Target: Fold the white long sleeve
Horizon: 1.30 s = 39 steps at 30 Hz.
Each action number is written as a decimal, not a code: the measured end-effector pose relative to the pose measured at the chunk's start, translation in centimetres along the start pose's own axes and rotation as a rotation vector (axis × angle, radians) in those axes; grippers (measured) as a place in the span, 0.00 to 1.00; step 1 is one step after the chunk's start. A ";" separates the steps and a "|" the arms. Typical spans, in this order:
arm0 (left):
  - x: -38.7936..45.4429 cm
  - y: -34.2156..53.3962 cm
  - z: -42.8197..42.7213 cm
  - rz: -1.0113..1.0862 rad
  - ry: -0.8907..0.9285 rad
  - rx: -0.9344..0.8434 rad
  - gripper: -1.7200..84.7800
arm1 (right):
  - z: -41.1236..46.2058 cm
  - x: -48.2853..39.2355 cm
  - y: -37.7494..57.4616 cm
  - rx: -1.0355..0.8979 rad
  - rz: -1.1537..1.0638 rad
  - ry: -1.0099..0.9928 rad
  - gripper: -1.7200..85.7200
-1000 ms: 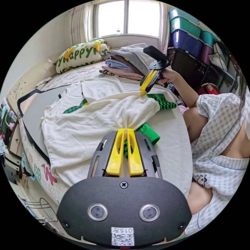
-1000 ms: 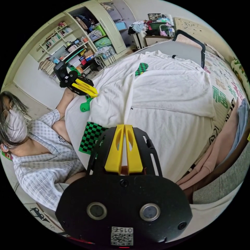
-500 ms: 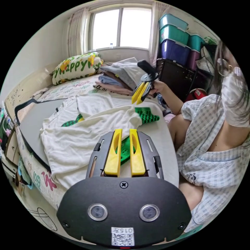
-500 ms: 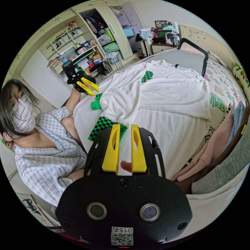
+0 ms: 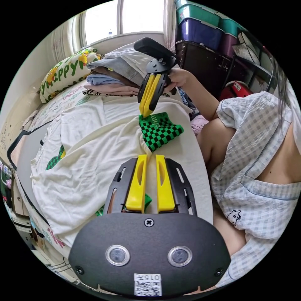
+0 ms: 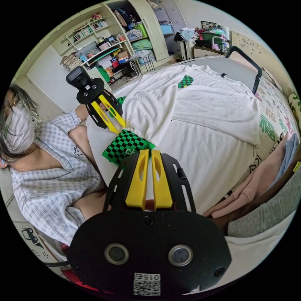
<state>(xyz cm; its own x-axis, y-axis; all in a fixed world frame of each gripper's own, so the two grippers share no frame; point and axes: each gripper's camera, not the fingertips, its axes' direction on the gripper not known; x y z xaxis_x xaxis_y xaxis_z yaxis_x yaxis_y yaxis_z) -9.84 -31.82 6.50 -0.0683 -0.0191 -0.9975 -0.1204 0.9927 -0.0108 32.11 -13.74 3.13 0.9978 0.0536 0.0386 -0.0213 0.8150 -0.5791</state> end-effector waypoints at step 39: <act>-47.6 5.2 -5.3 -0.953 -0.127 0.154 0.13 | 0.6 27.6 -21.0 0.264 0.542 0.366 0.16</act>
<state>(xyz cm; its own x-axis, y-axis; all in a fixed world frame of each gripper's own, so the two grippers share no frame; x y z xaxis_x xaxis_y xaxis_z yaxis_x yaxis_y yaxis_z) -12.43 -26.42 54.27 0.0992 -0.8184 -0.5660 0.0613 0.5728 -0.8174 60.04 -29.09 16.83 0.7983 0.3321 -0.5023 -0.4895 0.8437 -0.2202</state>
